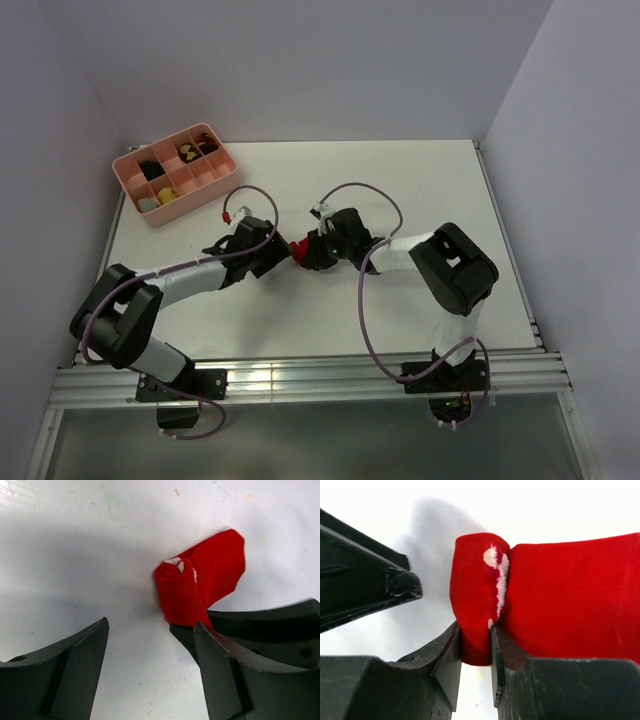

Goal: Roll the socks
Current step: Roll the sock at the center of the board.

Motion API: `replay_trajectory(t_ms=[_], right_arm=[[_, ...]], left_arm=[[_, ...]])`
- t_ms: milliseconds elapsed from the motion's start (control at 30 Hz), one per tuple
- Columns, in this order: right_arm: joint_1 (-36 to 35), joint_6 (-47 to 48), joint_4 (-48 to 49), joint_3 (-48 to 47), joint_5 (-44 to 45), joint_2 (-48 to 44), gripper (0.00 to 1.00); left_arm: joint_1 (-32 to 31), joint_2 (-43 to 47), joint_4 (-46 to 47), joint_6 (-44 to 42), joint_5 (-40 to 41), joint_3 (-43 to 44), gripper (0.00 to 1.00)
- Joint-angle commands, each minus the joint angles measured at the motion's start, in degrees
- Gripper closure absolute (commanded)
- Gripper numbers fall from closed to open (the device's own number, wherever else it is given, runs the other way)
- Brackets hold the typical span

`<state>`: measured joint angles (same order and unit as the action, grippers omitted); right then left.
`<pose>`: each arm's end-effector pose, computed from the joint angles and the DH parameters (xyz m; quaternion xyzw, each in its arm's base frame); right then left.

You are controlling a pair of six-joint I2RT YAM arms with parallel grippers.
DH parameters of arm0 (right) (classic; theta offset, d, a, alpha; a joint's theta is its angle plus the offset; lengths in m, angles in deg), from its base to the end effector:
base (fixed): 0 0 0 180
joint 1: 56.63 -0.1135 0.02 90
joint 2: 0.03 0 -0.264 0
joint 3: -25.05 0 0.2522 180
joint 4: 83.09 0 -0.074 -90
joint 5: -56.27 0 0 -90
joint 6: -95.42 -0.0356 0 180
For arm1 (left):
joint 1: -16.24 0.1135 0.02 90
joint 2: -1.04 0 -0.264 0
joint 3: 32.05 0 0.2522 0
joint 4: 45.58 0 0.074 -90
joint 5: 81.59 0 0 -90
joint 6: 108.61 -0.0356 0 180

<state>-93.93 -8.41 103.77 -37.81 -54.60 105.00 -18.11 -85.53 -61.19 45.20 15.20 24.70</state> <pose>0.2810 0.2300 0.1372 -0.2591 0.8384 0.3401 0.3381 0.2499 -0.1657 0.1737 -0.2566 0.8876 -0.2501 0.2894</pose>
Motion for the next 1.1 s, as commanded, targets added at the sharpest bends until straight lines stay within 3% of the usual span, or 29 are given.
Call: replay_trajectory(t_ms=[0,233,833,933,1067], right_arm=[[3.1,-8.82,-1.3,-1.7,-14.96,2.71,1.0],[9.26,-20.62,4.6,-3.63,-28.6,12.29,1.0],[11.72,-24.41,4.6,-5.13,-30.64,17.49,1.0],[11.9,-24.06,4.16,-5.04,-30.38,17.05,1.0],[11.9,-21.96,2.24,-4.69,-28.71,15.12,0.97]], left_arm=[[0.07,2.28,11.15,1.67,0.34,-3.07,0.26],[-0.54,-2.72,14.5,1.05,-1.77,-2.38,0.29],[-0.98,-11.78,17.75,1.84,-2.92,-0.53,0.36],[-1.07,-12.84,17.76,1.93,-2.48,-0.62,0.45],[-1.16,-14.68,18.28,1.41,-3.09,-0.53,0.63]])
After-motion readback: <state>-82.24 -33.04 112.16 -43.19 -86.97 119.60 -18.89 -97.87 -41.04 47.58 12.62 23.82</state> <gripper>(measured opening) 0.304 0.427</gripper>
